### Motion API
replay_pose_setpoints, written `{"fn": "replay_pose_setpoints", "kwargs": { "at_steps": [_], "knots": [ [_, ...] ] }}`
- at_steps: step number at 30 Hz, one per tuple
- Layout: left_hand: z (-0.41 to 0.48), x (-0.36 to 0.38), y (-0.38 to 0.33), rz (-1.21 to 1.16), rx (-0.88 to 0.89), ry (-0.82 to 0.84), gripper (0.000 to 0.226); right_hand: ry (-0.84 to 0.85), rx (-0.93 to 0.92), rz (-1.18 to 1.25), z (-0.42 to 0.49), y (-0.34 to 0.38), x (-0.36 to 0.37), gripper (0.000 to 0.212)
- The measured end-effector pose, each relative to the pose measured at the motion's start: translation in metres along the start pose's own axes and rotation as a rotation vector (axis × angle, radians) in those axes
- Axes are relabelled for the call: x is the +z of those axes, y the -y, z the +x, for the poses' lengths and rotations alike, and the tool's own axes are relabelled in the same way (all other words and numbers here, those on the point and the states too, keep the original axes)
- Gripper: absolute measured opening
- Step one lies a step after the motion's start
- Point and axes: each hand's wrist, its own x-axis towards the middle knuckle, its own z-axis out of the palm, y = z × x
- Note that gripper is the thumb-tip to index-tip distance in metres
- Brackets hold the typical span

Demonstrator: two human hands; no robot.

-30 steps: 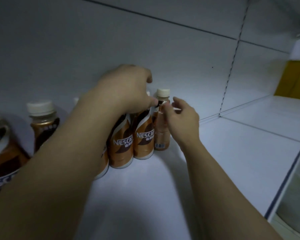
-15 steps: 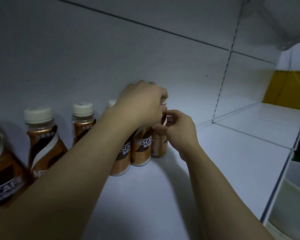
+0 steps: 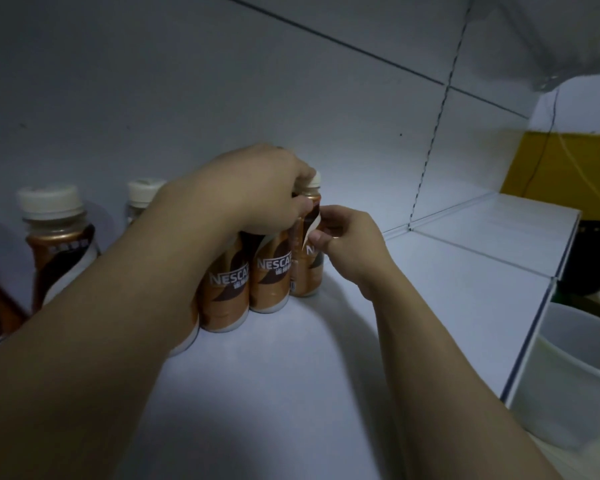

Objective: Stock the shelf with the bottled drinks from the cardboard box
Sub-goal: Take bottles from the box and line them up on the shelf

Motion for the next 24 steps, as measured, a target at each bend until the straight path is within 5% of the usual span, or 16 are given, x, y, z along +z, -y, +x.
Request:
{"fn": "replay_pose_setpoints", "kwargs": {
  "at_steps": [5, 24],
  "knots": [
    [0.001, 0.001, 0.001, 0.008, 0.002, -0.007, 0.043, -0.048, -0.012, -0.051, -0.001, -0.002, 0.002, 0.045],
    [-0.008, 0.002, -0.008, 0.140, -0.068, -0.013, 0.052, -0.114, 0.043, -0.097, -0.003, -0.001, 0.009, 0.043]
  ]
}}
